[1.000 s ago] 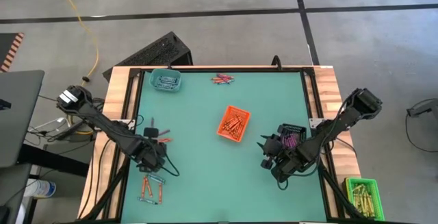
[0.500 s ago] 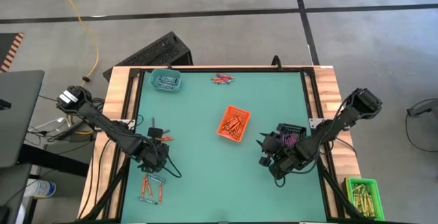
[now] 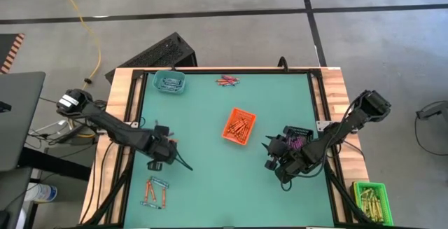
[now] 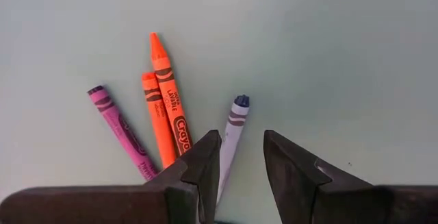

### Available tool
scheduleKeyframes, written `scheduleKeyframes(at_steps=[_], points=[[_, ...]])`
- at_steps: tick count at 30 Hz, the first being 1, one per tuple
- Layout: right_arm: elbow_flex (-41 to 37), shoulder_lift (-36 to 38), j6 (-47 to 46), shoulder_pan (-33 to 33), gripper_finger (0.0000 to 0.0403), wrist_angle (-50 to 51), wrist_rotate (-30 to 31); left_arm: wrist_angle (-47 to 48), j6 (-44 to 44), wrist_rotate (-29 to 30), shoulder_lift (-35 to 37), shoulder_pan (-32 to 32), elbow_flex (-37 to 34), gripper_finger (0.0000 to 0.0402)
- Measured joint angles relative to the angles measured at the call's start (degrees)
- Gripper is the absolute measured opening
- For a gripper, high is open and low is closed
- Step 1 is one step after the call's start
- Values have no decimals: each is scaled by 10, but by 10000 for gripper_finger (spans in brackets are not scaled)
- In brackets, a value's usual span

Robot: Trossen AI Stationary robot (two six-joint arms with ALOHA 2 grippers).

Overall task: Sort crayons
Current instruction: Put the blue crayon into the blue bin

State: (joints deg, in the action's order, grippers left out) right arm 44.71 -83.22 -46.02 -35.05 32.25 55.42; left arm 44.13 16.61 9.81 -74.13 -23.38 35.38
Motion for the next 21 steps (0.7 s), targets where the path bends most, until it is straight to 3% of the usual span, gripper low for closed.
scheduleKeyframes(at_steps=[9, 21], points=[[0, 0, 0, 0, 141, -1, -1, -13, -10, -22, -4, 28, 0, 103], [0, -1, 0, -2, 141, -1, -17, -41, -32, -45, -96, 29, 11, 90]])
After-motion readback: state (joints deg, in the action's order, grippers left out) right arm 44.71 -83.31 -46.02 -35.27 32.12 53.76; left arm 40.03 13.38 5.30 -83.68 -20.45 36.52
